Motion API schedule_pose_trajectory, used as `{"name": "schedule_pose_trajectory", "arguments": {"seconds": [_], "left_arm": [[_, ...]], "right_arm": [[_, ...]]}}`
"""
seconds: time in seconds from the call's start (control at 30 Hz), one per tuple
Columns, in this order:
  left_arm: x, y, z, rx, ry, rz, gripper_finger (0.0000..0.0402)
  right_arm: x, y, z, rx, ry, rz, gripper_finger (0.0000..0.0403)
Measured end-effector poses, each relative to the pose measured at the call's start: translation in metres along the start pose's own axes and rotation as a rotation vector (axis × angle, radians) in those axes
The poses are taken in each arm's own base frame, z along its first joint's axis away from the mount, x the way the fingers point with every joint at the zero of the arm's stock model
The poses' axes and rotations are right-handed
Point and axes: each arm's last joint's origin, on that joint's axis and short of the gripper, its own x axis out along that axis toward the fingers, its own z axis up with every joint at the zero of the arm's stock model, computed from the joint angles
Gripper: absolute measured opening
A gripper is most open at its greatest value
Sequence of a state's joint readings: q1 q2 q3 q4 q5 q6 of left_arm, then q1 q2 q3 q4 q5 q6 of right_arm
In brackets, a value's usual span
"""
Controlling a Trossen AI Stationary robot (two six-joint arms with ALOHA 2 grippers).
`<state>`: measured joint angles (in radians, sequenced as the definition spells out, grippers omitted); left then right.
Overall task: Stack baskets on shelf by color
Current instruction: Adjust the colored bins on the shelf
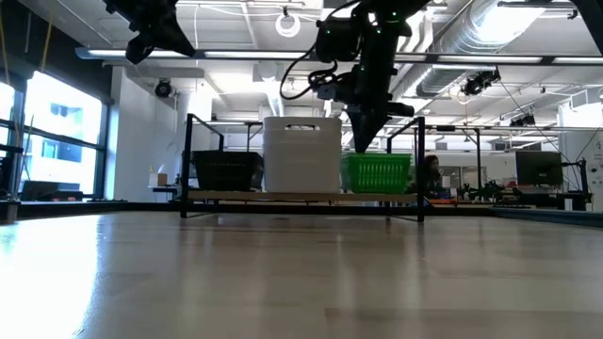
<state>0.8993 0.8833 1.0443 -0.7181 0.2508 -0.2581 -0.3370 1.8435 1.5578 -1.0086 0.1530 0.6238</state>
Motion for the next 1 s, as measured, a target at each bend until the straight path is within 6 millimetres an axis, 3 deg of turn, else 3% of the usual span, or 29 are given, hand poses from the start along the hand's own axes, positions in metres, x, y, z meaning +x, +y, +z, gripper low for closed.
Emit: {"name": "schedule_pose_trajectory", "arguments": {"seconds": [0.33, 0.77, 0.87, 1.0], "left_arm": [[0.0, 0.0, 0.0, 0.0, 0.0, 0.0, 0.0], [0.0, 0.0, 0.0, 0.001, 0.001, 0.0, 0.0], [-0.002, -0.001, -0.004, 0.034, 0.033, -0.005, 0.0], [-0.012, -0.007, -0.017, 0.109, 0.051, -0.035, 0.0]], "right_arm": [[-0.001, 0.001, -0.001, 0.013, -0.006, -0.009, 0.0], [-0.019, 0.004, -0.006, 0.015, -0.06, 0.005, 0.0], [-0.032, 0.008, -0.012, 0.015, -0.087, 0.027, 0.0], [-0.067, 0.011, -0.026, 0.012, -0.212, 0.032, 0.0]]}}
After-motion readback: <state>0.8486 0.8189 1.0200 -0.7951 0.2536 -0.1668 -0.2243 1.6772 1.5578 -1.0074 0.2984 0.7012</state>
